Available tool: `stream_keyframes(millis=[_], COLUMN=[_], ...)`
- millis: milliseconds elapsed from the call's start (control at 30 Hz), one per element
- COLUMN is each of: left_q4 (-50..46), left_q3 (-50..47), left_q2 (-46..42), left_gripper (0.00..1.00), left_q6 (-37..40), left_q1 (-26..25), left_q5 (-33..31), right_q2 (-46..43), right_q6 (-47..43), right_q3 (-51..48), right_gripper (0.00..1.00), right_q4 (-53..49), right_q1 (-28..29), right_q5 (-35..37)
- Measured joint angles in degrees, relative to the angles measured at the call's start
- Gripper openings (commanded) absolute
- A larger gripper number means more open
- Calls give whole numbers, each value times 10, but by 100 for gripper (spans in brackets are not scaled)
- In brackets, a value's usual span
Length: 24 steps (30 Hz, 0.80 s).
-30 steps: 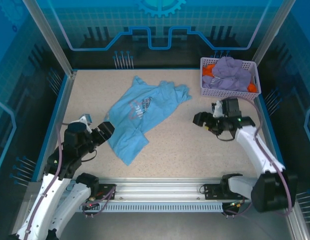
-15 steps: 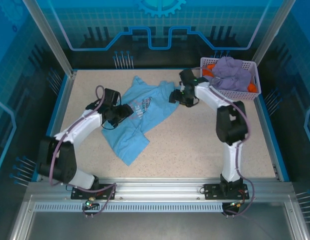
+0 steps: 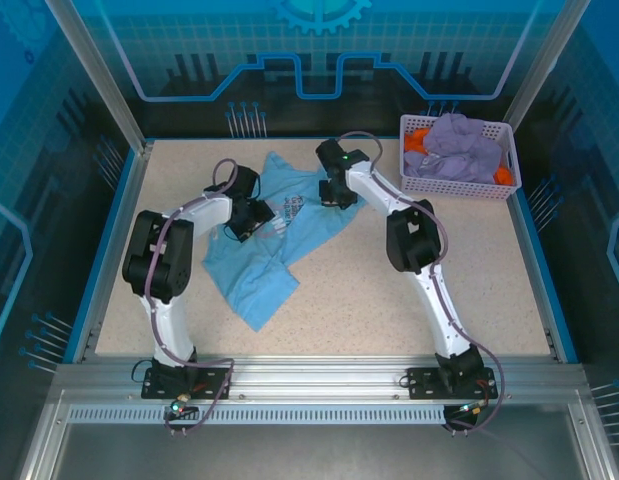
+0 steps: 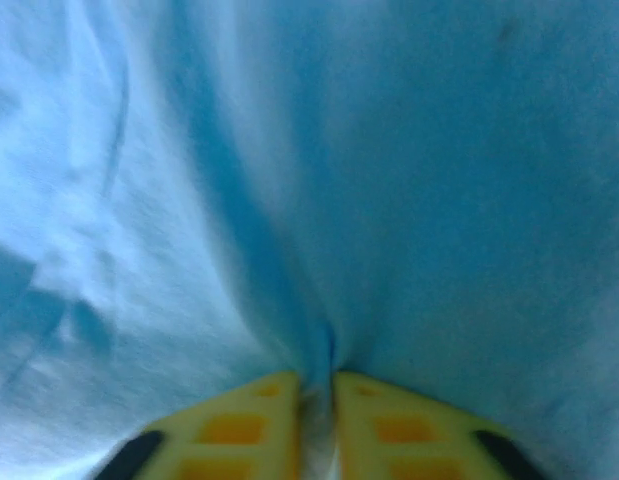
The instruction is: Fold and stack the t-shirts
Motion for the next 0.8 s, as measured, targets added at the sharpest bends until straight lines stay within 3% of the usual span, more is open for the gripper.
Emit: stream_keyframes(millis=[133, 467, 533, 733, 800], left_q4=[-1, -1, 0, -1, 0], left_q3=[8, 9, 9, 9, 9], left_q2=[13, 13, 13, 13, 13], left_gripper=[69, 69, 69, 69, 70], left_q6=[1, 1, 1, 0, 0], left_q1=[19, 37, 37, 39, 40], left_q5=[-15, -23, -22, -20, -16], right_q2=[-100, -436, -490, -596, -626], right_q6=[-26, -66, -60, -30, -13], right_q3=[-171, -505, -585, -773, -814], right_gripper=[0, 6, 25, 39, 56], right_q4=[80, 256, 294, 321, 323], right_q1=[-4, -3, -3, -23, -34], right_q5=[-24, -105, -120, -155, -166])
